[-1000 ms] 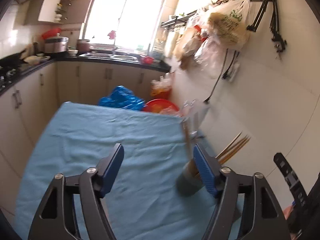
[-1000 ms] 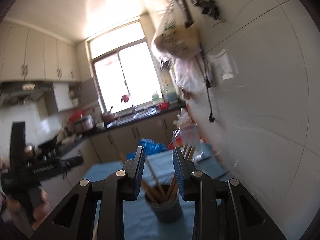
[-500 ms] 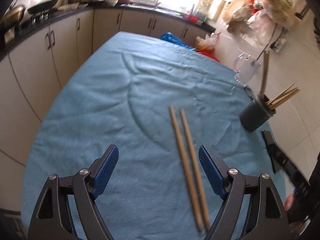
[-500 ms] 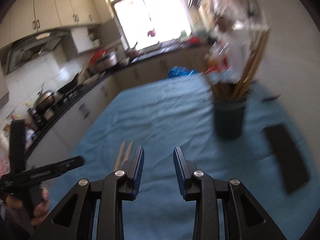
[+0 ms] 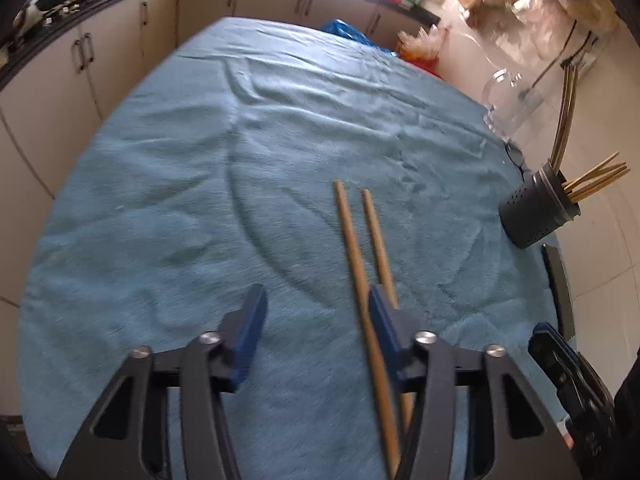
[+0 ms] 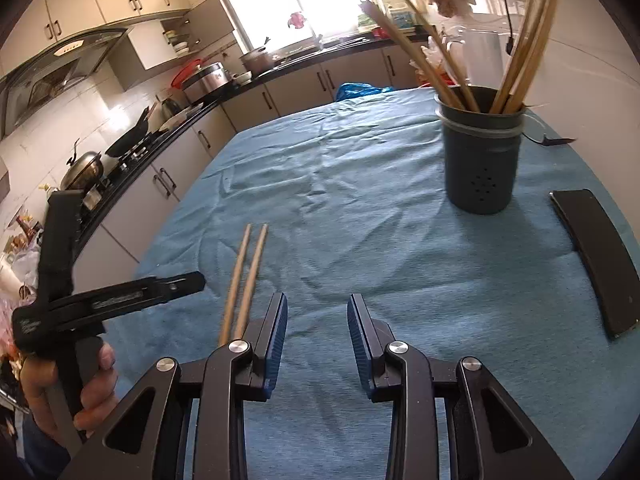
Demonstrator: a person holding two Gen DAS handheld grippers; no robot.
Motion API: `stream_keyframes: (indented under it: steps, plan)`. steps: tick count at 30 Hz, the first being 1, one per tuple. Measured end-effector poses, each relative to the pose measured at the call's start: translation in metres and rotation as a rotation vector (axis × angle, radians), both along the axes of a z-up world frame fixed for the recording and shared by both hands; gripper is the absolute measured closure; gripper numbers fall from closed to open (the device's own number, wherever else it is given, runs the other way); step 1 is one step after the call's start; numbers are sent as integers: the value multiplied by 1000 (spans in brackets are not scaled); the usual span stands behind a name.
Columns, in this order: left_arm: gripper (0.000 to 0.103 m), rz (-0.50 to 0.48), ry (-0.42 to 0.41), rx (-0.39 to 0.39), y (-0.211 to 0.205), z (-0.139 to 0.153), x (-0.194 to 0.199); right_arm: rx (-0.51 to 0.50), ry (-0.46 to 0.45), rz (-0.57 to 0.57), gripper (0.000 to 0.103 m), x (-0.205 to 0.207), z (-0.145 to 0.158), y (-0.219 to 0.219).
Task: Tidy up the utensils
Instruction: 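Move both open tools over the last wooden chopsticks on the towel, then close the left tool on a wooden chopstick while the right tool grasps the other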
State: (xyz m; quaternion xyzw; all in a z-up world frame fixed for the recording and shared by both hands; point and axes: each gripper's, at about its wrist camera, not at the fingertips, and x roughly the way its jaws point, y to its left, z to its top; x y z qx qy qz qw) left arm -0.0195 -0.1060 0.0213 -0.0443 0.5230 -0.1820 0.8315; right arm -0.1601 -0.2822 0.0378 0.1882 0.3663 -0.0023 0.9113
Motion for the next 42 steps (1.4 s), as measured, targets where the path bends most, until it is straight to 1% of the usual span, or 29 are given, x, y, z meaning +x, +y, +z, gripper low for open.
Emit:
stream_keyframes:
  steps: [2, 5, 6, 7, 10, 15, 18, 21, 23, 25, 28, 30, 31, 35, 37, 38, 39, 40, 41, 42]
  plan:
    - [60, -9, 11, 10, -10, -4, 6, 6, -5, -7, 69, -2, 0, -4]
    - [76, -25, 28, 18, -21, -9, 11, 9, -5, -14, 69, -4, 0, -9]
    - [80, -25, 18, 31, -25, -10, 12, 10, -4, -17, 69, -4, 0, -10]
    - [82, -20, 5, 55, -28, -11, 12, 9, -2, -20, 69, -5, 0, -11]
    - [86, -18, -1, 66, -25, -10, 10, 13, 4, -22, 69, -3, 0, -14]
    - [87, 35, -16, 91, 2, -8, 6, 4, 18, 4, 69, 5, 6, -12]
    - [87, 75, -3, 67, 29, -8, 5, 10, 40, 47, 69, 17, 9, -6]
    - [89, 85, 2, 48, 47, -8, 3, 49, 114, 115, 69, 43, 6, 5]
    - [89, 85, 3, 33, 54, -9, 1, 72, 145, 140, 69, 59, 3, 12]
    - [90, 85, 4, 19, 58, -10, 0, 57, 194, 163, 69, 80, -3, 24]
    - [90, 82, 5, -1, 63, -11, -2, 44, 239, 167, 69, 102, -12, 35]
    - [90, 80, 4, -7, 64, -11, -4, 55, 286, 167, 69, 115, -21, 42]
    - [90, 79, 3, -11, 65, -11, -4, 68, 297, 172, 69, 121, -24, 45]
    - [90, 81, 13, -41, 70, -12, -3, 42, 321, 178, 69, 136, -29, 56]
    - [90, 84, 16, -46, 71, -12, -3, 16, 342, 194, 69, 143, -33, 64]
    - [90, 83, 16, -47, 71, -12, -3, -14, 329, 196, 69, 145, -32, 68]
    - [90, 84, 17, -47, 71, -12, -3, -33, 333, 201, 72, 147, -32, 71]
    - [90, 86, 18, -47, 70, -12, -2, -68, 330, 203, 77, 147, -32, 74]
    - [90, 87, 16, -45, 70, -12, -2, -95, 333, 204, 90, 148, -32, 76]
    - [92, 85, 11, -37, 68, -12, 0, -107, 330, 203, 94, 148, -33, 76]
